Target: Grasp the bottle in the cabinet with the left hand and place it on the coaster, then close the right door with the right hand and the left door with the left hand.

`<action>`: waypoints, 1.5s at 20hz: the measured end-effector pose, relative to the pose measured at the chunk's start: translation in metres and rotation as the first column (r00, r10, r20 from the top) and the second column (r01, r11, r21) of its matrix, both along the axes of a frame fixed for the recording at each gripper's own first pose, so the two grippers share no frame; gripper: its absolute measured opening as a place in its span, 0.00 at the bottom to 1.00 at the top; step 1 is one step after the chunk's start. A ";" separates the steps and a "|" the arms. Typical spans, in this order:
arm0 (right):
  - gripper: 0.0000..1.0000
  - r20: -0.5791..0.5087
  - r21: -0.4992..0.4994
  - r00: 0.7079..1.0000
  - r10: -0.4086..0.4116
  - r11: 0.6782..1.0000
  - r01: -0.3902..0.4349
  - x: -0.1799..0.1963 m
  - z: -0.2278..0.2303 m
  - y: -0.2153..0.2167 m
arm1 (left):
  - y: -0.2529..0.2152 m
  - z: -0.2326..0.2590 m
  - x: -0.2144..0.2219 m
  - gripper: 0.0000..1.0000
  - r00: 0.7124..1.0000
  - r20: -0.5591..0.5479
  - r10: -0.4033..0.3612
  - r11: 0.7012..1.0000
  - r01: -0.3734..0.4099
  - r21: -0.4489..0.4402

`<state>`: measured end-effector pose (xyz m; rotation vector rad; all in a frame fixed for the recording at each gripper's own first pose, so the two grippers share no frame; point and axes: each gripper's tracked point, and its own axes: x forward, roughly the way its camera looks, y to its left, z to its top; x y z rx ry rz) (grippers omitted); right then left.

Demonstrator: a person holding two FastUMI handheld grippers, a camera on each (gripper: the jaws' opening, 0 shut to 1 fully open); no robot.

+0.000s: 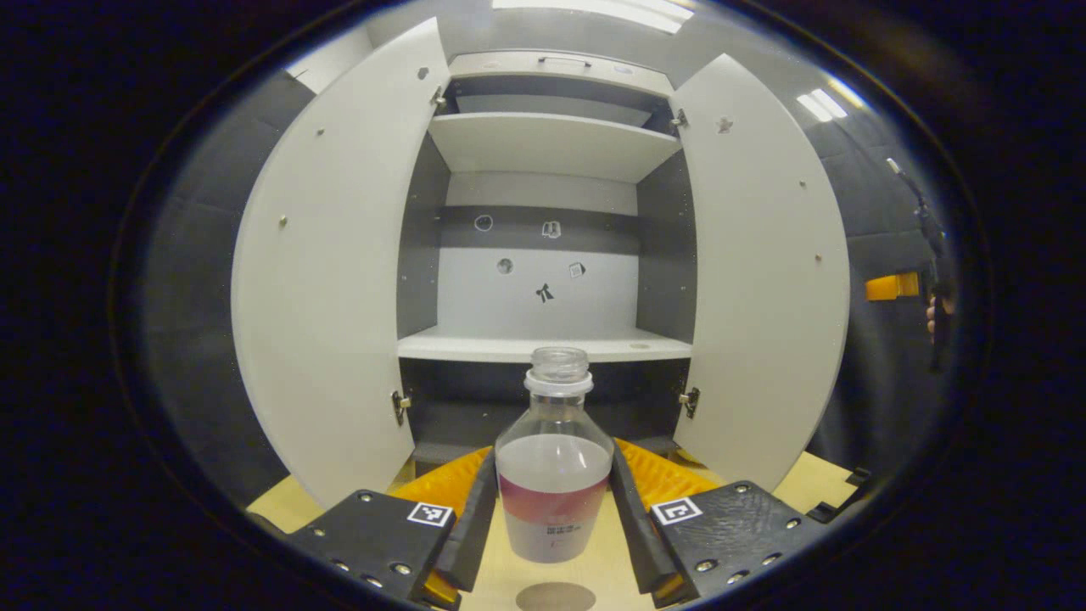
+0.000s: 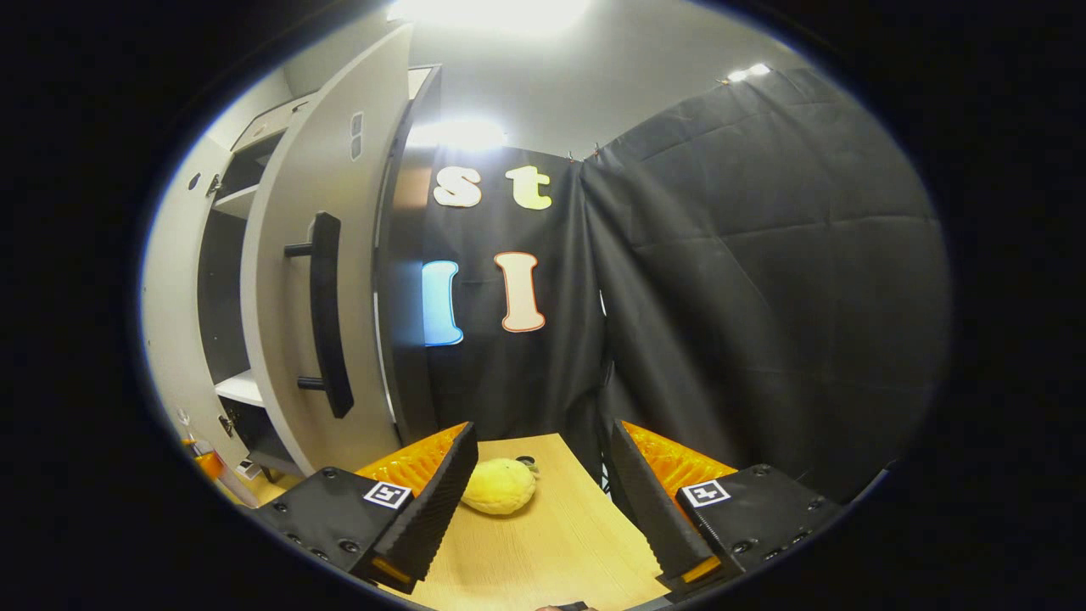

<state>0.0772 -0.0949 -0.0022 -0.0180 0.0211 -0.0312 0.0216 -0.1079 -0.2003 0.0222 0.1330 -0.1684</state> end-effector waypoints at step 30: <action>1.00 -0.109 0.009 0.994 0.024 1.000 -0.023 -0.047 -0.006 0.003 | 0.017 -0.186 -0.045 0.77 0.975 -0.221 0.031 0.999 -0.025 0.029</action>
